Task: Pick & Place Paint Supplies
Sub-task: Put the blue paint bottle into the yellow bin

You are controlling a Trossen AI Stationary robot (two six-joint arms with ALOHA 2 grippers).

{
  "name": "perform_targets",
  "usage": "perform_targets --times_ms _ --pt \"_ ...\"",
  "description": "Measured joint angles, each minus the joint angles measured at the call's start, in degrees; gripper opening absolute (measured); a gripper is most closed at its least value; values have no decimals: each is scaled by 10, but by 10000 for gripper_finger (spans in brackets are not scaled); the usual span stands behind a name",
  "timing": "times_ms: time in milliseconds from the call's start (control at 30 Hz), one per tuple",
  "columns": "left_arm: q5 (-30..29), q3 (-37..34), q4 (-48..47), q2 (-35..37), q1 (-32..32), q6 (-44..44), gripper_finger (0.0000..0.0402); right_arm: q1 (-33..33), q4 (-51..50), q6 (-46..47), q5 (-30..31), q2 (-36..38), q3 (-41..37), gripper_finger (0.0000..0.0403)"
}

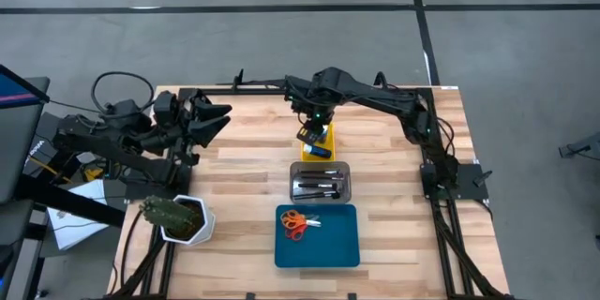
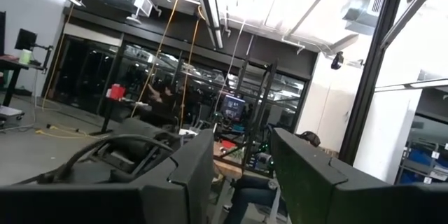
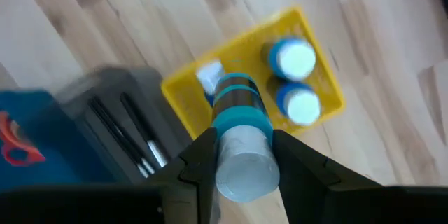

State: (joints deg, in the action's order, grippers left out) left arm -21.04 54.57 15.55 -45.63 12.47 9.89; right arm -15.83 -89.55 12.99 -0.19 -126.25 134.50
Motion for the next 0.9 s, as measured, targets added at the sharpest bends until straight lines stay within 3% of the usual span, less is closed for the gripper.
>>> perform_targets --times_ms 300,900 --pt "-5 0 -1 0 0 0 140 0 4 -26 -6 -34 1 113" --pt "-5 0 -1 0 0 0 140 -11 30 -36 -4 -34 -11 113"
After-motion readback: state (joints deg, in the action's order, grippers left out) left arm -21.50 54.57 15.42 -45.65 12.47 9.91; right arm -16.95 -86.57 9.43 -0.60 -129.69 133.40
